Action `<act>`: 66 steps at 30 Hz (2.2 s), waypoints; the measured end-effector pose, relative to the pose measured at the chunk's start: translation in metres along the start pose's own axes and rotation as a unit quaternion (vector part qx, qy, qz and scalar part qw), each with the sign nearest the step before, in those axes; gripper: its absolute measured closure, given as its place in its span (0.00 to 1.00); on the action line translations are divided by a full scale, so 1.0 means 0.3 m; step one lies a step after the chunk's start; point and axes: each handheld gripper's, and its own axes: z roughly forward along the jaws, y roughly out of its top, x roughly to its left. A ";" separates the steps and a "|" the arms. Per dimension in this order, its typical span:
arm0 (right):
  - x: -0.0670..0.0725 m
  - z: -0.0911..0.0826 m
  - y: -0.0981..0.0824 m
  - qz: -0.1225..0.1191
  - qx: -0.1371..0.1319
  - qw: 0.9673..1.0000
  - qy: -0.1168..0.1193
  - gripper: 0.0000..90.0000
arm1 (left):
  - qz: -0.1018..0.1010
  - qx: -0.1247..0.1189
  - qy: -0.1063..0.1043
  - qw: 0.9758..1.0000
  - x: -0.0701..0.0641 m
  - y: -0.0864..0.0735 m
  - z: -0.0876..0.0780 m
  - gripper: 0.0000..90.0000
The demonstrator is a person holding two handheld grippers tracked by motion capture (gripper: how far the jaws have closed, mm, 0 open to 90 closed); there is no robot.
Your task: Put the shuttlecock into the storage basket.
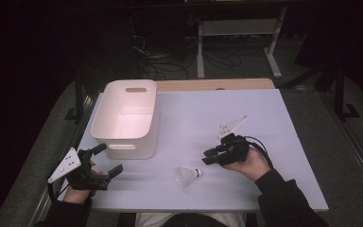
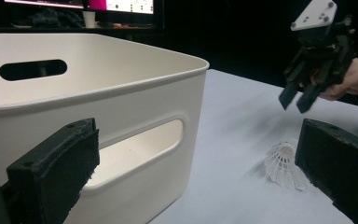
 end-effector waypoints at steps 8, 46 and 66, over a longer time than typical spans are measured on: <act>0.063 0.047 -0.025 -0.022 0.035 0.999 0.030 0.79 | 0.000 0.000 0.001 1.000 -0.001 0.000 0.001 0.00; 0.132 0.254 0.012 -0.077 0.105 0.991 0.040 0.99 | -0.001 0.000 0.000 1.000 0.000 0.000 0.001 0.00; 0.078 0.262 0.053 -0.067 0.085 0.994 0.014 0.99 | 0.000 0.000 -0.002 1.000 0.000 0.000 0.000 0.00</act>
